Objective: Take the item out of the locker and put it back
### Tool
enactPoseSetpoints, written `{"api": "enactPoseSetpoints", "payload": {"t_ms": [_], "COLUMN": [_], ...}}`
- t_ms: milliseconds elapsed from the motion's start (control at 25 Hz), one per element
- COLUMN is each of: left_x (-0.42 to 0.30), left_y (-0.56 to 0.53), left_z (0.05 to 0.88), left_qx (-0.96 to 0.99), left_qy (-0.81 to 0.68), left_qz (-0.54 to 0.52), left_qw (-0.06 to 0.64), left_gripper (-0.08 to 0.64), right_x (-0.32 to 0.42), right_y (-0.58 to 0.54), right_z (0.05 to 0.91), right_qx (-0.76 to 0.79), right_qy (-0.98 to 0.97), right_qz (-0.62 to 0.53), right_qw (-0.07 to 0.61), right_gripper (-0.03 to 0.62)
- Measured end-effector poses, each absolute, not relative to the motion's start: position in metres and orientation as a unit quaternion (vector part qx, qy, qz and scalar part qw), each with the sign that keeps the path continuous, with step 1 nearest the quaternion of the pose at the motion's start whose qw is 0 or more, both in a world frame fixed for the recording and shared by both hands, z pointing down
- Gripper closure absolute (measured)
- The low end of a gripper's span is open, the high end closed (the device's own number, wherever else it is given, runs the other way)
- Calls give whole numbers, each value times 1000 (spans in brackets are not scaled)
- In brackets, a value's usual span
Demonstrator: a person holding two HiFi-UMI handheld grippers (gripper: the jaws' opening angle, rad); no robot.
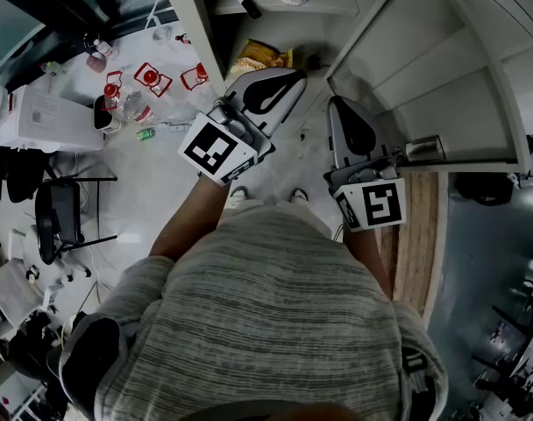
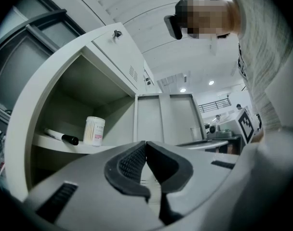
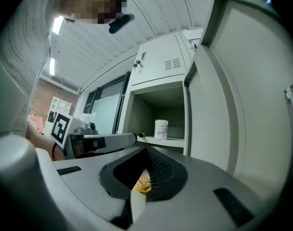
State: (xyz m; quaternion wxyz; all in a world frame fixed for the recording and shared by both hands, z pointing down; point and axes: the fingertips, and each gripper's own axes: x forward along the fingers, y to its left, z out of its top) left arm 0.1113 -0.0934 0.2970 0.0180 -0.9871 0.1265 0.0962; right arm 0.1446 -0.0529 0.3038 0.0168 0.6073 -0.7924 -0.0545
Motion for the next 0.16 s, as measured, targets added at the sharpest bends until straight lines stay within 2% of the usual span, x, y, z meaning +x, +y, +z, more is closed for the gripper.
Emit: {"api": "enactPoseSetpoints", "payload": {"t_ms": [160], "left_x": [109], "left_y": [-94], "left_z": [301], "left_qx": [-988], "left_qy": [125], "left_qz": [90], "left_qw": [15], "left_gripper": [552], "right_x": [141], "right_y": [-54], "right_z": [301], "right_qx": [606], "right_qy": [-793], "right_qz": [-56], "right_qw": [10], "right_gripper": [568]}}
